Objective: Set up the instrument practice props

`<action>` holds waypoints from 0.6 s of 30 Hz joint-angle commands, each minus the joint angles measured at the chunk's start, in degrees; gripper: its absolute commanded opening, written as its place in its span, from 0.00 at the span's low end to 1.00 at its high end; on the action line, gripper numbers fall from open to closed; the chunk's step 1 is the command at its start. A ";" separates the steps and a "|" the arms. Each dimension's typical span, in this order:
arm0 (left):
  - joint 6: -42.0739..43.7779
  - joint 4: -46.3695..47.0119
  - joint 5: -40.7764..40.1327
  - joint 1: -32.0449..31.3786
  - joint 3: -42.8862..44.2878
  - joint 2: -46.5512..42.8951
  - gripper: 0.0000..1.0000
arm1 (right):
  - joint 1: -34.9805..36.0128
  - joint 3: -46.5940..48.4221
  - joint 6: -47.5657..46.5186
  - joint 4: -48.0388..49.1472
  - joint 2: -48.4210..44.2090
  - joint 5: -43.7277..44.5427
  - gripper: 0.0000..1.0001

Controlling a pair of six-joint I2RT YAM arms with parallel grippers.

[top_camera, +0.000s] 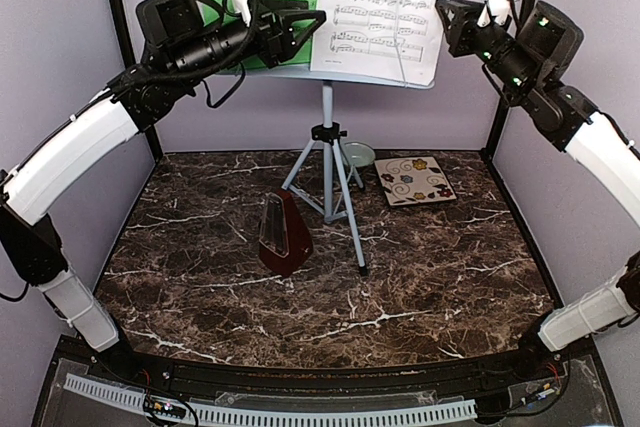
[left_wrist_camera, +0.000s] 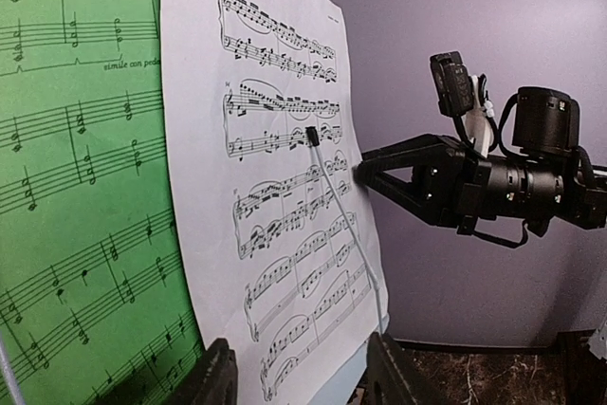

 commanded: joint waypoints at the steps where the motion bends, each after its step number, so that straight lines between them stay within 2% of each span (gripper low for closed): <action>1: 1.47 0.57 -0.21 -0.41 -1.14 -3.79 0.51 | -0.39 1.76 0.06 2.17 -0.18 -0.18 0.31; 3: 1.90 0.28 -0.06 -0.48 -1.56 -4.34 0.54 | -0.42 1.80 0.17 2.40 -0.33 -0.40 0.38; 14: 3.49 -3.94 3.36 -0.53 -1.48 -5.05 0.55 | -0.30 1.81 0.41 2.45 -0.63 -0.44 0.51; 18: 3.52 -5.10 5.24 -0.55 -2.03 -6.01 0.55 | -0.44 1.69 0.42 2.44 -1.03 -0.73 0.60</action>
